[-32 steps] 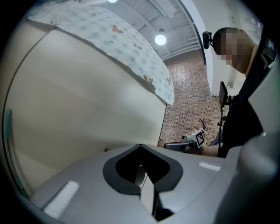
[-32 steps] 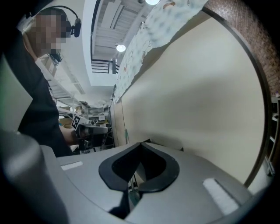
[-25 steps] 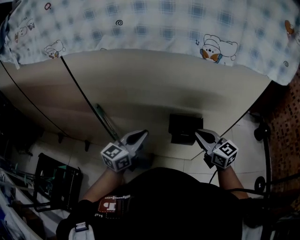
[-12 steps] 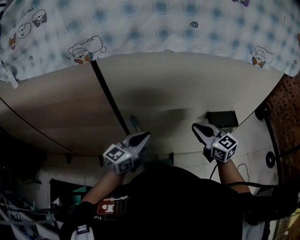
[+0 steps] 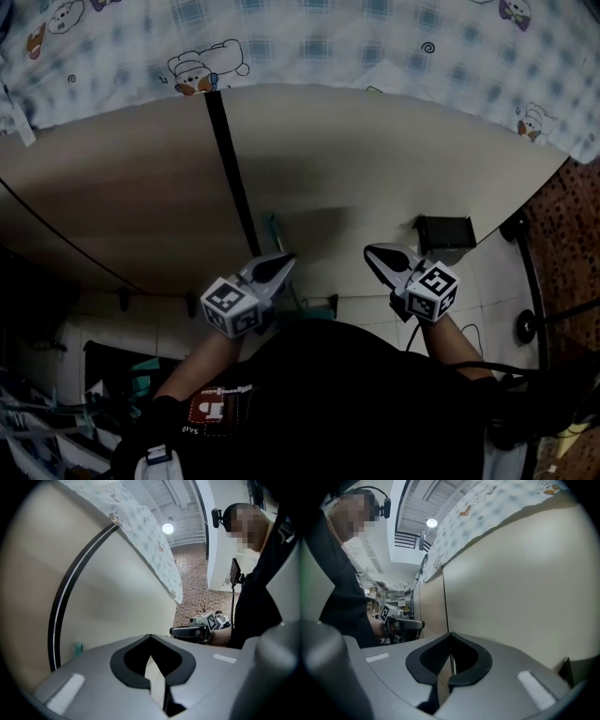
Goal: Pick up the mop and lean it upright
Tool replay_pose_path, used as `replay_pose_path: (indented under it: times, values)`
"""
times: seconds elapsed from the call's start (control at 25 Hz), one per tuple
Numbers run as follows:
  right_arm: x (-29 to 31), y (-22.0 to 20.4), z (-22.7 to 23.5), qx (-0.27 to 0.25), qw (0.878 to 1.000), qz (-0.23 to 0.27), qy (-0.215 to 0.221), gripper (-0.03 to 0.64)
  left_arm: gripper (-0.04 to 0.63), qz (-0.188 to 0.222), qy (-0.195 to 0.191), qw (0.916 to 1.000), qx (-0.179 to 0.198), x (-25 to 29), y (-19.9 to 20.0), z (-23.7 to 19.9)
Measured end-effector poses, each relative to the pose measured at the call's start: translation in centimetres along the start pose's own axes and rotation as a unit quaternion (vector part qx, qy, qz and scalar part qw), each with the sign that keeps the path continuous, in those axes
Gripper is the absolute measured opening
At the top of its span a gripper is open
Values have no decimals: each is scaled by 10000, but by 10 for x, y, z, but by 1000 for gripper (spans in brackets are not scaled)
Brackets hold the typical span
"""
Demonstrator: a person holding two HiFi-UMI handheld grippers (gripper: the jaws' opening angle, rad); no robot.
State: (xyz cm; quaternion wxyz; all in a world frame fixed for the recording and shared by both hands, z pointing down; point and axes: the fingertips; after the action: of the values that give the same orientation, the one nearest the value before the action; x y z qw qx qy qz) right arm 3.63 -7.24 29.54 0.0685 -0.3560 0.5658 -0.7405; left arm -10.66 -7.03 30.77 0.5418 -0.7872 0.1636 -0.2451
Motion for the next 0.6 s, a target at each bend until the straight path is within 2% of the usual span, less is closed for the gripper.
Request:
replay_pose_path:
  times: [0.2, 0.4, 0.6]
  values:
    - [-22, -12, 12, -87, 9996, -76, 261, 14, 0, -105, 207, 9995, -200, 26, -15, 24]
    - [-19, -12, 11, -85, 9988, -163, 464, 14, 0, -146, 509, 9978, -409, 23, -19, 22]
    - [-10, -24, 20, -35, 9981, -160, 588, 14, 0, -423, 743, 9947, -572, 32, -49, 9]
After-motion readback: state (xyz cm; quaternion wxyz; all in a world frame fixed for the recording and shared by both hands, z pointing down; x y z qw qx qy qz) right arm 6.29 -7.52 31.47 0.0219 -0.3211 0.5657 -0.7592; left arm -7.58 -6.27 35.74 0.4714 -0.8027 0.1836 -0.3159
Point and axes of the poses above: the fingertips, and each gripper's own axes: x forward along the fingers, z to its right, y out of its top, and after that the axes turned 14 degrees about -z, right-handed
